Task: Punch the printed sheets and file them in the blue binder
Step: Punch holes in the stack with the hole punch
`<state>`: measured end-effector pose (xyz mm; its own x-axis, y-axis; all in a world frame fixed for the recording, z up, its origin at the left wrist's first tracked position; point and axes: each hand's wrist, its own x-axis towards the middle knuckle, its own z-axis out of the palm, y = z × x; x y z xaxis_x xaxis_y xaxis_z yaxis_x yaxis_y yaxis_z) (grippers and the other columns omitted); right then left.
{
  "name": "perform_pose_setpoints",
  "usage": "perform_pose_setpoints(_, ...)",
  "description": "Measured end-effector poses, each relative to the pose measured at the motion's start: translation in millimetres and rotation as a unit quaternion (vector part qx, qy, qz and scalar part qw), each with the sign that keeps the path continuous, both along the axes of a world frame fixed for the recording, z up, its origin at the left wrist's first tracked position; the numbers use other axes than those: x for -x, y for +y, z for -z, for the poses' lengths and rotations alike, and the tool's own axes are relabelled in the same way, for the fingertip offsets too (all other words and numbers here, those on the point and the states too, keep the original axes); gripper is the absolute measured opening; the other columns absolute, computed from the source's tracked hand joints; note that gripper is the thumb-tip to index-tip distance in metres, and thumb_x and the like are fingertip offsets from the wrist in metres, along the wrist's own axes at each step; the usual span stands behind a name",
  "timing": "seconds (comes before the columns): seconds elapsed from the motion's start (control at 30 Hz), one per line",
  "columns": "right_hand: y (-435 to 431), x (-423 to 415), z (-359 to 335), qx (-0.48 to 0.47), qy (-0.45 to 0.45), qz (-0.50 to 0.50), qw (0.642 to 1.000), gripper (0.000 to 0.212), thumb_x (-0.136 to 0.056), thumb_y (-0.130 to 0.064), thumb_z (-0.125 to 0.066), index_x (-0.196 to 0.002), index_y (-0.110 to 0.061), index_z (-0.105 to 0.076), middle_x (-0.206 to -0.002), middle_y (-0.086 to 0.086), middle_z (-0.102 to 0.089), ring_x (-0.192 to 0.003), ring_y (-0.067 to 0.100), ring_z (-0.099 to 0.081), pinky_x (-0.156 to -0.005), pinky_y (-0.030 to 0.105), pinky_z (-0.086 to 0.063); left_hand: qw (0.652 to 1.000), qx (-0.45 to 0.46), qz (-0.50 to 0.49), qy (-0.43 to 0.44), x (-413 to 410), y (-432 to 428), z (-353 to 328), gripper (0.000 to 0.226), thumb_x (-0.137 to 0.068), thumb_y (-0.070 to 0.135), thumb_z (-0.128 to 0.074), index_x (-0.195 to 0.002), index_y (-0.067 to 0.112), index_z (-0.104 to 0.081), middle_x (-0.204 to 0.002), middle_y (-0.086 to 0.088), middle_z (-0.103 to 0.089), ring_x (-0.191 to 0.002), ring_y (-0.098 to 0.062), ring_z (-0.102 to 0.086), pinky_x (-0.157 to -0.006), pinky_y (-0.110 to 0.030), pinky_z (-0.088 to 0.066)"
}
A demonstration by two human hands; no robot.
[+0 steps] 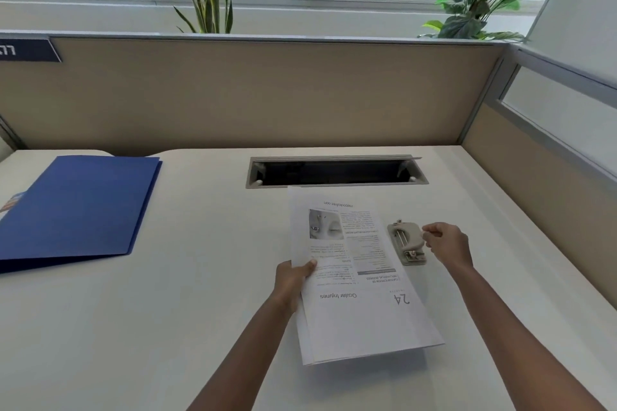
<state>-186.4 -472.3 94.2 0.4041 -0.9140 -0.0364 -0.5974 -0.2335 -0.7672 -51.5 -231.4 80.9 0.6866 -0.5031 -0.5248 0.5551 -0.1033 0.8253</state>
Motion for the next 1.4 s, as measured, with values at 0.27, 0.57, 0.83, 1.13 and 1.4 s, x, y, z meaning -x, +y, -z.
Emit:
perform_pose_setpoints(0.27, -12.7, -6.1, 8.8, -0.005, 0.020, -0.014, 1.000, 0.022, -0.082, -0.004, -0.061, -0.103, 0.002, -0.065, -0.092, 0.020, -0.066, -0.079, 0.022, -0.053, -0.077, 0.035, -0.047, 0.999, -0.032, -0.011, -0.024, -0.5, -25.6, 5.2, 0.029, -0.086, 0.000, -0.058, -0.113, -0.010, -0.058, -0.118, -0.025, -0.061, -0.093, -0.030, -0.060, -0.088, -0.040, -0.050)
perform_pose_setpoints(0.57, -15.7, -1.3, 11.5, -0.030, 0.031, -0.015, 0.999, 0.007, -0.078, 0.000, -0.065, -0.083, 0.003, -0.066, -0.077, 0.014, -0.064, -0.073, 0.026, -0.057, -0.080, 0.041, -0.053, 0.998, -0.048, -0.012, -0.032, -1.3, -44.3, 5.7, 0.031, -0.085, 0.000, -0.059, -0.113, -0.011, -0.057, -0.119, -0.027, -0.061, -0.094, -0.029, -0.060, -0.093, -0.043, -0.049)
perform_pose_setpoints(0.83, -18.0, -4.7, 7.8, -0.031, 0.044, -0.027, 0.998, 0.010, -0.077, 0.002, -0.064, -0.068, -0.001, -0.061, -0.071, 0.013, -0.060, -0.073, 0.025, -0.056, -0.078, 0.040, -0.052, 0.998, -0.044, -0.015, -0.031, -4.4, -54.4, 7.7, 0.032, -0.085, -0.002, -0.058, -0.115, -0.012, -0.056, -0.121, -0.028, -0.059, -0.095, -0.029, -0.058, -0.094, -0.044, -0.048)
perform_pose_setpoints(1.13, -24.2, -7.8, 3.7, -0.065, 0.059, -0.020, 0.996, 0.031, -0.076, 0.004, -0.065, -0.052, -0.012, -0.053, -0.062, 0.007, -0.057, -0.073, 0.025, -0.059, -0.083, 0.044, -0.054, 0.998, -0.048, 0.007, -0.043, -12.7, -68.9, 10.4, 0.033, -0.085, -0.001, -0.059, -0.116, -0.011, -0.056, -0.121, -0.026, -0.059, -0.098, -0.034, -0.060, -0.094, -0.043, -0.048)
perform_pose_setpoints(1.4, -34.1, -14.5, 2.6, -0.114, 0.076, -0.010, 0.991, 0.029, -0.074, -0.008, -0.075, -0.055, -0.005, -0.052, -0.053, 0.007, -0.051, -0.050, 0.022, -0.048, -0.062, 0.028, -0.041, 0.997, -0.057, 0.022, -0.036, -20.8, -73.9, 16.7, 0.031, -0.085, -0.001, -0.059, -0.114, -0.011, -0.057, -0.120, -0.028, -0.060, -0.093, -0.031, -0.060, -0.092, -0.044, -0.049)
